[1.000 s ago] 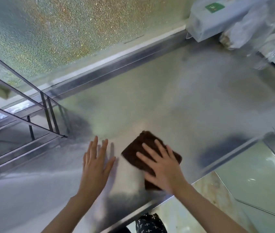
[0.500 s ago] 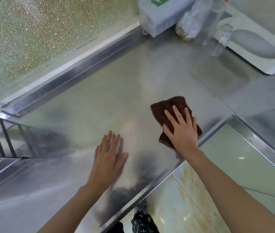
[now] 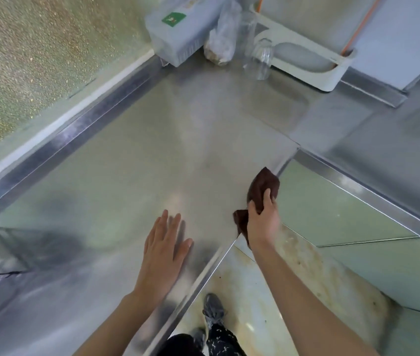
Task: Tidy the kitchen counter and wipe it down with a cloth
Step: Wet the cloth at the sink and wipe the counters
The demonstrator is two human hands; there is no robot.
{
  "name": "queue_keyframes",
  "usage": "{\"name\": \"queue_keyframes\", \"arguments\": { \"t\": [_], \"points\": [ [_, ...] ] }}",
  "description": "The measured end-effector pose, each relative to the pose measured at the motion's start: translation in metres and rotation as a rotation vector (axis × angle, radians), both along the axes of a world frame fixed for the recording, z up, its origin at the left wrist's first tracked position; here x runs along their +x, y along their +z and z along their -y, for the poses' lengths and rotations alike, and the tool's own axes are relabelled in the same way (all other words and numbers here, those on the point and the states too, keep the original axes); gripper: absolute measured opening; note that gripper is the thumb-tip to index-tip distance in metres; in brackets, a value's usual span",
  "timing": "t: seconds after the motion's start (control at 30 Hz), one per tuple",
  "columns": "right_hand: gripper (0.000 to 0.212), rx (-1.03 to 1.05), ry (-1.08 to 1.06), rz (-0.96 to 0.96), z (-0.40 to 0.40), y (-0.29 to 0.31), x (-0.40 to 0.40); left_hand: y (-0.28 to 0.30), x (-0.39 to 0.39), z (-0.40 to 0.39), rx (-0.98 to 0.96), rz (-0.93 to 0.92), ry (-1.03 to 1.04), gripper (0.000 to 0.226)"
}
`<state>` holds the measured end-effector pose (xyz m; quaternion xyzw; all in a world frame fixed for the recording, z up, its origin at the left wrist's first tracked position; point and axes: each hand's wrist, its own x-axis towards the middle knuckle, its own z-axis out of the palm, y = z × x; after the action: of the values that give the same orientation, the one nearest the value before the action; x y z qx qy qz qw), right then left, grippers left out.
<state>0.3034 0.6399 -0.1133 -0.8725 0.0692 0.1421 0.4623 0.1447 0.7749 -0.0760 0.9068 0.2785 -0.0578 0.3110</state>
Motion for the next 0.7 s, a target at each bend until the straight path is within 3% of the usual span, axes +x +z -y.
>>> {"name": "queue_keyframes", "arguments": {
  "t": [0.13, 0.23, 0.37, 0.53, 0.7],
  "points": [
    [0.05, 0.104, 0.097, -0.18, 0.019, 0.013, -0.061, 0.011, -0.002, 0.018, -0.116, 0.022, -0.058, 0.056],
    [0.042, 0.198, 0.188, -0.259, 0.046, 0.039, -0.096, 0.038, 0.0, 0.036, -0.402, 0.041, 0.0, 0.044],
    [0.044, 0.192, 0.236, -0.059, 0.083, 0.087, -0.144, 0.076, 0.004, 0.07, -0.833, -0.042, 0.134, 0.04],
    [0.046, 0.29, 0.042, 0.184, 0.133, 0.133, -0.193, 0.111, 0.006, 0.114, -1.341, -0.217, 0.193, 0.026],
    [0.047, 0.203, -0.056, 0.332, 0.185, 0.163, -0.242, 0.142, 0.001, 0.185, -1.233, -0.171, -0.163, 0.022]
  ]
}}
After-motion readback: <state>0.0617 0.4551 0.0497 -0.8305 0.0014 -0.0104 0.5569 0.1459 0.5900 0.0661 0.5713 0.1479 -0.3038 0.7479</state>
